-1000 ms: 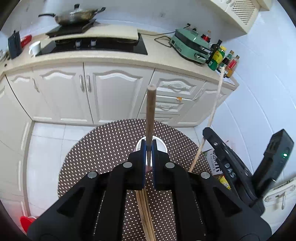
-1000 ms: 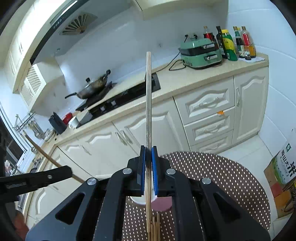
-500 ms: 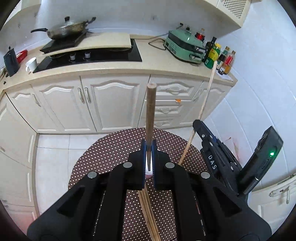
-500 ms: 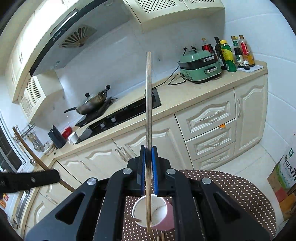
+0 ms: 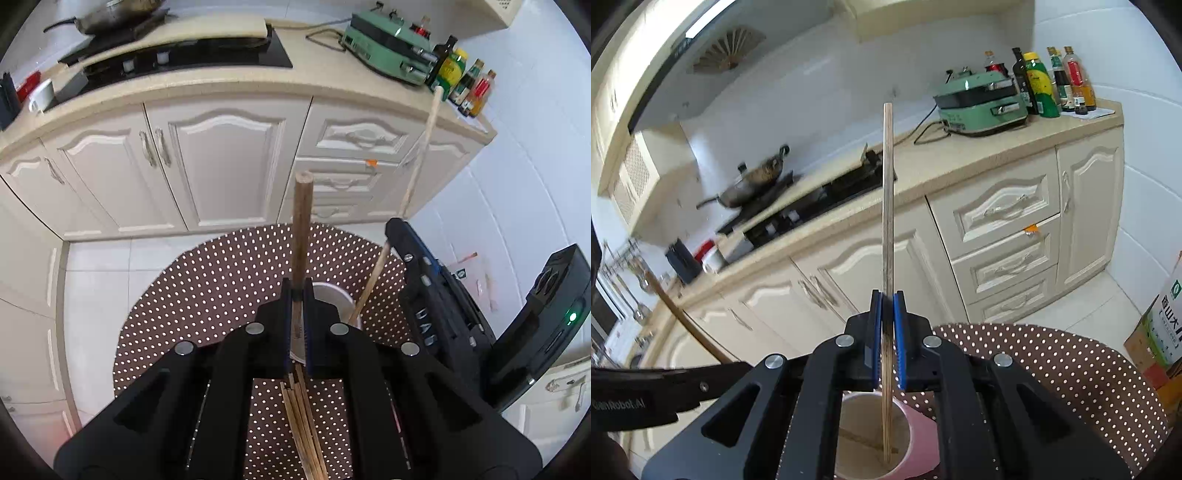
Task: Organize utensils
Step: 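Lower both chopsticks into the pink cup, then open both tools to release the chopsticks inside the cup, then move both tools back down to the chopstick pile, then grasp one chopstick from the pile with the right tool, then grasp another chopstick from the pile with the left tool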
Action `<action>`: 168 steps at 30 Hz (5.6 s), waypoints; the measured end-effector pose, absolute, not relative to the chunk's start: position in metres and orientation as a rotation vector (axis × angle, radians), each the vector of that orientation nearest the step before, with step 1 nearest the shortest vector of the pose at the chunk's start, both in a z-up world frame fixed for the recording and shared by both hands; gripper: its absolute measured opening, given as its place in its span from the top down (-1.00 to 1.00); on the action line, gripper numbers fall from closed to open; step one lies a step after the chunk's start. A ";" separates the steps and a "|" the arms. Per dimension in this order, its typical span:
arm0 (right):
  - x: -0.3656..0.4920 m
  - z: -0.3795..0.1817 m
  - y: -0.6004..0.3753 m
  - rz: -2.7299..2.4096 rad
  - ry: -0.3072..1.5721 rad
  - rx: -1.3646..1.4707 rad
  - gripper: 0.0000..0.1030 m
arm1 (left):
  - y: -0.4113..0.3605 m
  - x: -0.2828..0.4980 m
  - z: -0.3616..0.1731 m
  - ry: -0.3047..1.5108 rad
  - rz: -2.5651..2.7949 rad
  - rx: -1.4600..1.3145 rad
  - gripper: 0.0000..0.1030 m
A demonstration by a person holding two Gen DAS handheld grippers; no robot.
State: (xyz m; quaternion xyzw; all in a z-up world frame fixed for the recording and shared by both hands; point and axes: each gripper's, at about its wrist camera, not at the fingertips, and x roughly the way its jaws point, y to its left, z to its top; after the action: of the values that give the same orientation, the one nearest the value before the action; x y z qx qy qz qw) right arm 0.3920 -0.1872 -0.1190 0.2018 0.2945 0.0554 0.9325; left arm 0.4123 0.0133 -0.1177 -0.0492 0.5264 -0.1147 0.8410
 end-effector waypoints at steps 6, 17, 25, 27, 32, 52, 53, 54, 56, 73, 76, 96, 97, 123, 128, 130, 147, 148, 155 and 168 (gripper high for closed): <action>0.386 -0.139 -0.174 0.136 0.658 0.361 0.90 | 0.012 0.422 -0.138 1.112 -0.263 -0.084 0.88; 0.374 -0.154 -0.154 0.189 0.728 0.233 0.89 | 0.010 0.429 -0.166 1.074 -0.244 -0.085 0.80; 0.367 -0.151 -0.160 0.192 0.746 0.217 0.63 | 0.008 0.425 -0.185 1.140 -0.270 -0.117 0.76; 0.364 -0.151 -0.162 0.177 0.751 0.208 0.32 | 0.009 0.422 -0.186 1.143 -0.260 -0.119 0.68; 0.357 -0.151 -0.171 0.156 0.765 0.212 0.05 | 0.014 0.410 -0.186 1.108 -0.225 -0.111 -0.19; 0.314 -0.126 -0.193 0.135 0.753 0.234 -0.14 | 0.021 0.356 -0.171 1.087 -0.149 -0.080 -0.23; 0.311 -0.123 -0.193 0.137 0.750 0.233 -0.15 | 0.021 0.351 -0.169 1.085 -0.146 -0.075 -0.24; 0.307 -0.121 -0.193 0.139 0.746 0.231 -0.16 | 0.021 0.346 -0.167 1.081 -0.141 -0.070 -0.26; 0.301 -0.116 -0.193 0.145 0.745 0.229 -0.20 | 0.022 0.338 -0.164 1.077 -0.138 -0.065 -0.28; 0.258 -0.125 -0.180 0.195 0.884 0.237 -0.30 | 0.045 0.269 -0.175 1.139 -0.089 -0.049 -0.32; 0.253 -0.135 -0.175 0.201 0.926 0.226 -0.30 | 0.050 0.261 -0.185 1.167 -0.088 -0.050 -0.32; 0.244 -0.209 -0.156 0.177 1.213 0.182 -0.30 | 0.059 0.234 -0.255 1.354 -0.123 -0.033 -0.32; 0.243 -0.211 -0.154 0.176 1.220 0.177 -0.30 | 0.060 0.234 -0.257 1.360 -0.126 -0.036 -0.32; 0.240 -0.231 -0.092 0.197 1.303 -0.026 0.23 | 0.084 0.248 -0.274 1.397 -0.135 -0.026 -0.33; 0.242 -0.232 -0.073 0.174 1.310 -0.082 0.61 | 0.089 0.251 -0.274 1.401 -0.138 -0.042 -0.33; 0.245 -0.232 -0.072 0.162 1.311 -0.066 0.75 | 0.092 0.252 -0.273 1.399 -0.140 -0.043 -0.34; 0.260 -0.223 -0.114 0.182 1.386 0.155 0.92 | 0.067 0.261 -0.271 1.384 -0.212 -0.094 -0.34; 0.261 -0.223 -0.124 0.182 1.387 0.159 0.92 | 0.065 0.262 -0.272 1.387 -0.215 -0.099 -0.34; 0.248 -0.237 -0.180 0.200 1.401 0.205 0.92 | 0.040 0.269 -0.287 1.419 -0.185 -0.055 -0.34; 0.246 -0.241 -0.183 0.225 1.415 0.226 0.92 | 0.024 0.279 -0.289 1.444 -0.048 0.009 -0.34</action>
State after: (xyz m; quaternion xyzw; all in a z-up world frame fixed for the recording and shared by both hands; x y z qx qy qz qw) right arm 0.2461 -0.1828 -0.2410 0.1035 0.6472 0.1029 0.7482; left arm 0.2793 0.0237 -0.2888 0.0043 0.6608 -0.0219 0.7502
